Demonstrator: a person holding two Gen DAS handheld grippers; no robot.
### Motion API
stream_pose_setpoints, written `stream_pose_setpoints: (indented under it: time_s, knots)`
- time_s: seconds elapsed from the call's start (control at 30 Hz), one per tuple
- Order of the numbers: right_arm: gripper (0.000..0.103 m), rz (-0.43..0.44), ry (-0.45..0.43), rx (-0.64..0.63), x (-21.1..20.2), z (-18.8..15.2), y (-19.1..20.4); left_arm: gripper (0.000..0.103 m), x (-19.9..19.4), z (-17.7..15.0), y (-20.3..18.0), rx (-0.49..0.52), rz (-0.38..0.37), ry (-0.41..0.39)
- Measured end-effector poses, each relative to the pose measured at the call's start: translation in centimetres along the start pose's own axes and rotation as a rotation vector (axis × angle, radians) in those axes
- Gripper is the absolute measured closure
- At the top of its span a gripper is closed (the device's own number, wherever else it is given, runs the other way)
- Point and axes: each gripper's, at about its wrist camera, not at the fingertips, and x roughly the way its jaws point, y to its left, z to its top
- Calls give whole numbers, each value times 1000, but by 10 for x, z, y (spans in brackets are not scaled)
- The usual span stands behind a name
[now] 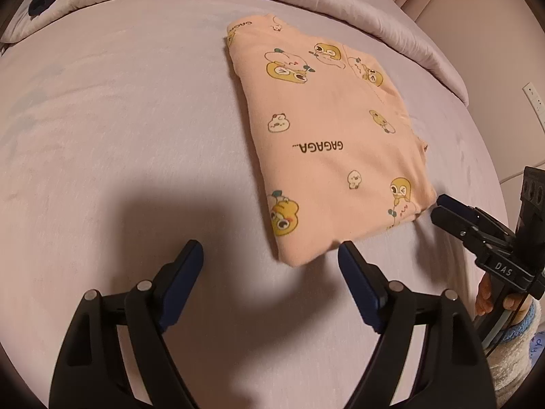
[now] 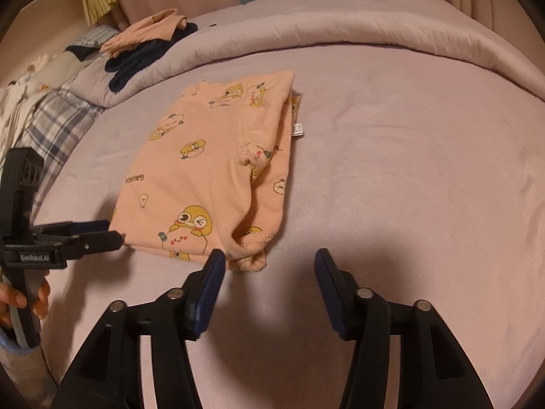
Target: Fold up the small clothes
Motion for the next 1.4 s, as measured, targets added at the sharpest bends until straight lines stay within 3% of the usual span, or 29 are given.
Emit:
stream_pose_setpoints:
  time_s: [0.1, 0.23, 0.33, 0.87, 1.2, 1.4]
  knots:
    - [41, 23, -7, 7, -3, 0, 0, 18, -2, -2, 2, -18, -10, -1]
    - [27, 64, -16, 36, -7, 0, -2, 4, -7, -4, 3, -45, -46, -10]
    - [24, 107, -18, 84, -6, 3, -7, 2, -11, -5, 2, -56, -63, -21]
    - [23, 185, -20, 197, -4, 8, -18, 1, -40, -15, 13, -135, -83, -116]
    - [23, 198, -30, 233, -4, 13, -24, 1, -42, -15, 18, -139, -69, -119]
    - [23, 188, -21, 251, 3, 18, -29, 1, -35, -11, 21, -158, -128, -104]
